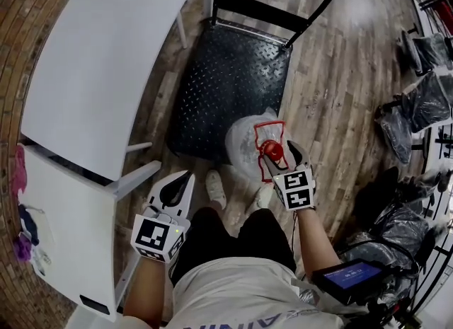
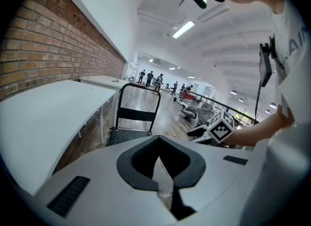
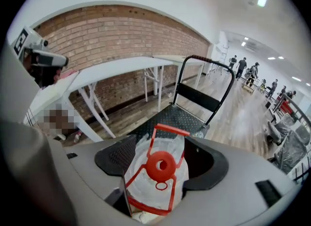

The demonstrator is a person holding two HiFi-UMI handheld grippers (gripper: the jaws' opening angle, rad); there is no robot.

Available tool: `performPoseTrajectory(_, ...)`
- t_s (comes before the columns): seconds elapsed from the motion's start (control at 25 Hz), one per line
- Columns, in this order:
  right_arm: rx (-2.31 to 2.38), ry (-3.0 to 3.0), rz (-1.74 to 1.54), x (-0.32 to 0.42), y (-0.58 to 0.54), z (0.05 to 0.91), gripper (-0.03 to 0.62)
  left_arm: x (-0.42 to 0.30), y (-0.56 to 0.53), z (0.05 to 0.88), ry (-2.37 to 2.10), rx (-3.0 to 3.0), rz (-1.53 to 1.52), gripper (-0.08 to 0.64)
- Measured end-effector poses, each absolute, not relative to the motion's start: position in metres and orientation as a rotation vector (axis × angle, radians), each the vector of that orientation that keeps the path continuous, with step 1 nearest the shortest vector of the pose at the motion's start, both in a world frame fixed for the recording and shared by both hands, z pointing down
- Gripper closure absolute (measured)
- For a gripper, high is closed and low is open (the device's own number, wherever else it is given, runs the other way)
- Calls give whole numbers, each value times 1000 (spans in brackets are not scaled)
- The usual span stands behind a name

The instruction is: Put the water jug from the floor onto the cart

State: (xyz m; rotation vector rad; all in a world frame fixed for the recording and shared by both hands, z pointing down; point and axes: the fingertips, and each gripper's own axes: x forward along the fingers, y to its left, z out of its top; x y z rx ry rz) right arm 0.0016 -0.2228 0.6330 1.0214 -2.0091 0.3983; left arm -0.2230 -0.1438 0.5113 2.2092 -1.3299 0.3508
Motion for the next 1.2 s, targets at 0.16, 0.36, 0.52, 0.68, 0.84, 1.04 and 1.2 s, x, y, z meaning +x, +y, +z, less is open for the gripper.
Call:
performPoseTrajectory(0.16, 1154, -2161, 378, 2, -226, 552, 278, -208, -155, 490, -1303, 2292, 329, 560)
performPoseTrajectory(0.36, 1318, -2296, 299, 28, -213, 476, 346, -181, -152, 463, -1274, 2380, 310, 558)
performPoseTrajectory(0.52, 1445, -2305, 206, 61, -188, 437, 429, -152, -134, 449, -1232, 2426, 321, 558)
performPoseTrajectory(0.68, 1552, -2308, 147, 98, -148, 416, 490, -112, -110, 432, -1186, 2502, 323, 558)
performPoseTrajectory(0.84, 1673, -2299, 162, 142, -103, 402, 515, -62, -77, 412, -1121, 2596, 328, 560)
performPoseTrajectory(1.04, 1790, -2313, 121, 178, -45, 374, 550, -25, -29, 388, -1083, 2687, 340, 558)
performPoseTrajectory(1.2, 1800, -2332, 129, 193, 0, 363, 586, -16, 14, 379, -1117, 2680, 343, 559)
